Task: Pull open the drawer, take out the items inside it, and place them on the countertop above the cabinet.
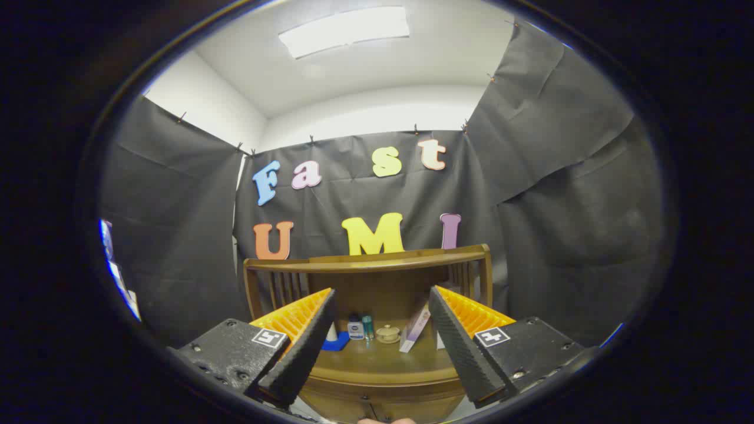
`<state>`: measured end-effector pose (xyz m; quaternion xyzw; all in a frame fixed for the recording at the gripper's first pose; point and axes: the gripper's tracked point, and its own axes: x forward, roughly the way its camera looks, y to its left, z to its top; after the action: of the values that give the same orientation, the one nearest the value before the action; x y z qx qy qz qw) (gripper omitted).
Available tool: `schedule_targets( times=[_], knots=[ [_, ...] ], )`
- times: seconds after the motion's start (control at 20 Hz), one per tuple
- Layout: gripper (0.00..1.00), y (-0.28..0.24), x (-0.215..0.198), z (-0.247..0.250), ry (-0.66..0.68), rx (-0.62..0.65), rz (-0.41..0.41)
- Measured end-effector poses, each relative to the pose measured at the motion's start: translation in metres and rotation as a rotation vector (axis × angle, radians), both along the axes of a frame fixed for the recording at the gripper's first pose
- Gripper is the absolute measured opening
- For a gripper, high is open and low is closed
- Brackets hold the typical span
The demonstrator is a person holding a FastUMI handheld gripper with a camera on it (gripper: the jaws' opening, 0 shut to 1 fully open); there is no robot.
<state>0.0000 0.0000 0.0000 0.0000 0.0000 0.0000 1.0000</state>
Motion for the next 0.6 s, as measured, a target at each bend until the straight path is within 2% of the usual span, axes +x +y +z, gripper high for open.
schedule_targets(
  times=[0.6],
  knots=[
    [1.0,0.017,0.007,-0.006,-0.035,0.011,0.032]
  ],
)
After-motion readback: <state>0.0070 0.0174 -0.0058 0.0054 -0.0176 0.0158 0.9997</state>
